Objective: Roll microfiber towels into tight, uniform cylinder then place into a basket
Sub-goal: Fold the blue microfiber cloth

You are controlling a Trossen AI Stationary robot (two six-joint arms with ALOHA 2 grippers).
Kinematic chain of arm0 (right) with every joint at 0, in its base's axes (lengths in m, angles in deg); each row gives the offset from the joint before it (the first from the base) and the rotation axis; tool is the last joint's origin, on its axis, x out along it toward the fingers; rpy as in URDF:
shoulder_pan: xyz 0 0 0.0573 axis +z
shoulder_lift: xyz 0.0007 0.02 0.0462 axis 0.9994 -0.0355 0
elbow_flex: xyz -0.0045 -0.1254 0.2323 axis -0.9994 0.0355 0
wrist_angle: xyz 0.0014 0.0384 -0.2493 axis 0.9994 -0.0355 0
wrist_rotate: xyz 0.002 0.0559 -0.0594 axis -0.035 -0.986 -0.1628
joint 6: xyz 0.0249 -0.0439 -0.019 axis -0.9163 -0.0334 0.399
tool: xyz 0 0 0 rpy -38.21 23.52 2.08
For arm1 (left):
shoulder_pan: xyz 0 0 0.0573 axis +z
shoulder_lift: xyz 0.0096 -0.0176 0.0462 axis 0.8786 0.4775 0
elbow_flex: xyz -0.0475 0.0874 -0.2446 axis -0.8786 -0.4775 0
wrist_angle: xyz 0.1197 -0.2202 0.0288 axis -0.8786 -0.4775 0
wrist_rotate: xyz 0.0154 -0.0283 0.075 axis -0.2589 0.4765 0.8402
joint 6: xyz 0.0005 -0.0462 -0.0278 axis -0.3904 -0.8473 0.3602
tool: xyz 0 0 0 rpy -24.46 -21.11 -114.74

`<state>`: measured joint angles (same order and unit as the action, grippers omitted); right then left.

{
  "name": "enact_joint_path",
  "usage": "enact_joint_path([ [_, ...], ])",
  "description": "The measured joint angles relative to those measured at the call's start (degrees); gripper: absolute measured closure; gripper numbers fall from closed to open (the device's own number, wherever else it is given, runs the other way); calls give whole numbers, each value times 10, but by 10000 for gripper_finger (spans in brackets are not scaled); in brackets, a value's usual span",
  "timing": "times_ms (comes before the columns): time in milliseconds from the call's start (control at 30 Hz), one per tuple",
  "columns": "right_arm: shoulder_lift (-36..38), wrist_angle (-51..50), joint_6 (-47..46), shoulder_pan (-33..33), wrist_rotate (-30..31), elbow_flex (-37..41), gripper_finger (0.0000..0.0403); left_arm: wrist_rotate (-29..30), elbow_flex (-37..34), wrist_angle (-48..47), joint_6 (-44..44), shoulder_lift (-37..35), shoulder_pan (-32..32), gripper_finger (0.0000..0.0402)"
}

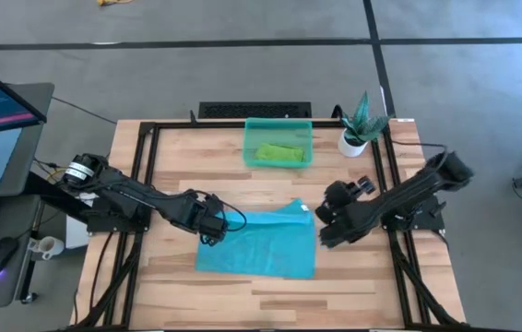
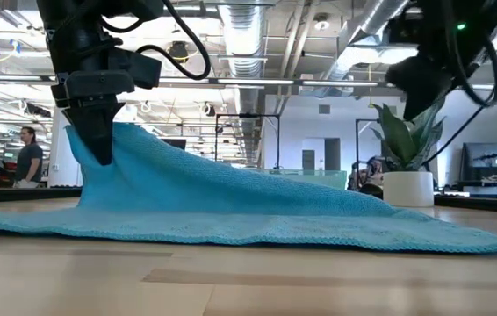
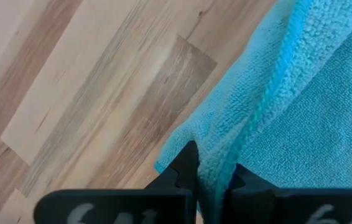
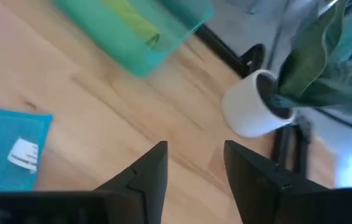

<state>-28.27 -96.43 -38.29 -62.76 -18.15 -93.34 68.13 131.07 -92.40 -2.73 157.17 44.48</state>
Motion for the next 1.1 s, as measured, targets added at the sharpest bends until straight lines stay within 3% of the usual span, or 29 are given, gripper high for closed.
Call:
enact_joint_path([
  [233, 128, 246, 93, -12, -20, 112, 229, -11, 0, 0, -1, 0, 0, 401],
  [433, 155, 413, 223, -64, -75, 165, 225, -83, 0, 14, -1, 0, -4, 401],
  [733, 90, 576, 434, -196, -294, 165, 226, -90, 0, 14, 16, 0, -5, 401],
  [1100, -17, 647, 483, -264, -377, 166, 231, -89, 0, 13, 17, 0, -5, 401],
])
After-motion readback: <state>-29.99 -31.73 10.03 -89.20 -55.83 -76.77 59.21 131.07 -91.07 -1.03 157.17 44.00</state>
